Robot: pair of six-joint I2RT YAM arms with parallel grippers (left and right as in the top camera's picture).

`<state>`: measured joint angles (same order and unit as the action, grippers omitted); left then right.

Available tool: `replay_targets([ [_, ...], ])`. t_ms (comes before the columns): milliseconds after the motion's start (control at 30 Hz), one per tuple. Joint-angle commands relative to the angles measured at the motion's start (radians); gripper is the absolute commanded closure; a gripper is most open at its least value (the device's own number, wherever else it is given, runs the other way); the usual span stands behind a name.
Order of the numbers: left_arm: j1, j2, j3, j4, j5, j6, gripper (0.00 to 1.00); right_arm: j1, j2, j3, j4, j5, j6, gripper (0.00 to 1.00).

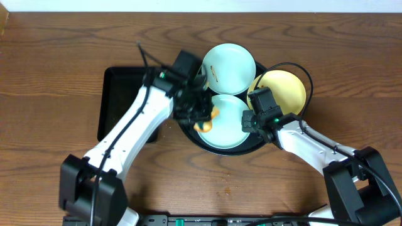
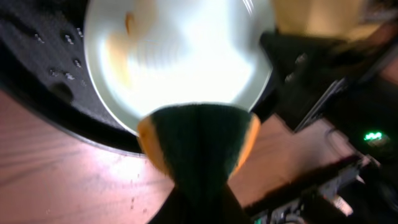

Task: Clean dirty plates on tray and stack at the side
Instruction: 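Scrub the light-blue plate with the sponge while the right gripper holds it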

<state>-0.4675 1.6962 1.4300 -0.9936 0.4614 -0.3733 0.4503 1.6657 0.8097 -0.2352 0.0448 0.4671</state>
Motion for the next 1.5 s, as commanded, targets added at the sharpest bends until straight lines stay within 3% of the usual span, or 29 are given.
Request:
replay_targets([
  [0,-0.032,0.074,0.091,-0.058,-0.078,0.032,0.93,0.009,0.007,-0.004,0.000,0.022,0.011,0.99],
  [567,-0.043,0.351,0.078,-0.042,-0.036,0.038,0.93,0.009,0.007,-0.004,0.000,0.021,0.011,0.99],
  [1067,-0.006,0.418,0.078,0.019,-0.064,0.062,0.93,0.009,0.007,-0.004,0.000,0.021,0.011,0.99],
  [1467,-0.009,0.419,0.077,0.108,-0.167,0.106,0.93,0.009,0.007,-0.004,0.000,0.021,0.011,0.99],
])
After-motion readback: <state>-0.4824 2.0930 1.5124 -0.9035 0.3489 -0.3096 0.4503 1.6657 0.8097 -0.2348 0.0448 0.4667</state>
